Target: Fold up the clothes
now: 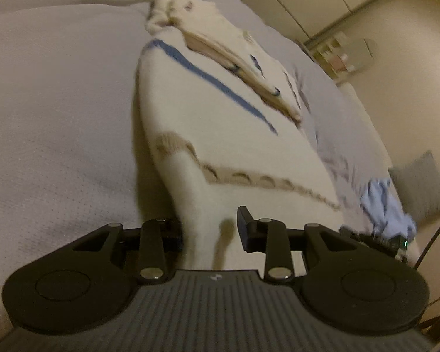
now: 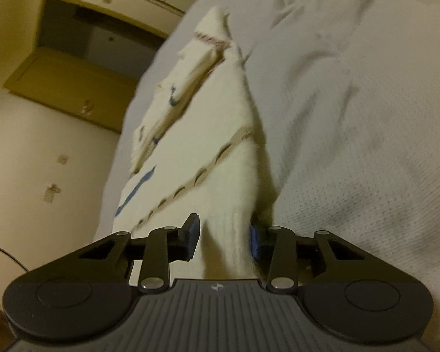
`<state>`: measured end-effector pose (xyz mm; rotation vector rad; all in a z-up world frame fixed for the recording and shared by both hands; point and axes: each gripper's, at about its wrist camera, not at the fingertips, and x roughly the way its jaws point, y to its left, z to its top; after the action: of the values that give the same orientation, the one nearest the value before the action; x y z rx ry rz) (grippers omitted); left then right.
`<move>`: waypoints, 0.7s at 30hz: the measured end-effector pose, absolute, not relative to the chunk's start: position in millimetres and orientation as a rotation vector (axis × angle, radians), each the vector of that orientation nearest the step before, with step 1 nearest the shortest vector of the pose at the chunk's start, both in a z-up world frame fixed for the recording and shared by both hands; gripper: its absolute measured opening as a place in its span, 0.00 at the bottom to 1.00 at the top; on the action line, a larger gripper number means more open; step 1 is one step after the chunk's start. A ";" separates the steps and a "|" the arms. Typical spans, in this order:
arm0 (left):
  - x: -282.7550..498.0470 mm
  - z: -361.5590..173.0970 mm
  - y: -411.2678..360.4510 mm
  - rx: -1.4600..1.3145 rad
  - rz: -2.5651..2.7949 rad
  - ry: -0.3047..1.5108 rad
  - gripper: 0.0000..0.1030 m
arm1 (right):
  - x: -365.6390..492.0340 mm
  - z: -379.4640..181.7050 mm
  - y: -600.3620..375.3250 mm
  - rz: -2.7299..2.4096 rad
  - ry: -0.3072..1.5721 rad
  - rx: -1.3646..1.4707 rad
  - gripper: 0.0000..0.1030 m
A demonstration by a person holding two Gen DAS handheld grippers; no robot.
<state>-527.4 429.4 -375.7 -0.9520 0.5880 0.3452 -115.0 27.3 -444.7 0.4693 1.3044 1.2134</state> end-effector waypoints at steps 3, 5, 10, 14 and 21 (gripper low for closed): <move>-532.4 -374.9 426.3 -0.940 0.348 0.539 0.27 | -118.3 -452.7 25.3 1.213 1.275 0.521 0.29; -536.8 -367.1 424.6 -0.926 0.359 0.508 0.22 | -121.4 -454.7 24.7 1.198 1.255 0.533 0.16; -547.6 -347.7 420.4 -0.892 0.388 0.432 0.07 | -134.2 -447.2 26.2 1.108 1.232 0.561 0.12; -556.2 -332.2 417.0 -0.863 0.410 0.371 0.07 | -138.8 -424.8 26.6 1.100 1.205 0.584 0.11; -581.9 -299.7 399.7 -0.851 0.462 0.335 0.06 | -154.9 -397.5 13.9 1.131 1.206 0.599 0.08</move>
<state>-581.9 399.7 -299.7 -0.8513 0.3353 0.4623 -154.9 13.9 -397.5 0.5993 1.2059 1.1308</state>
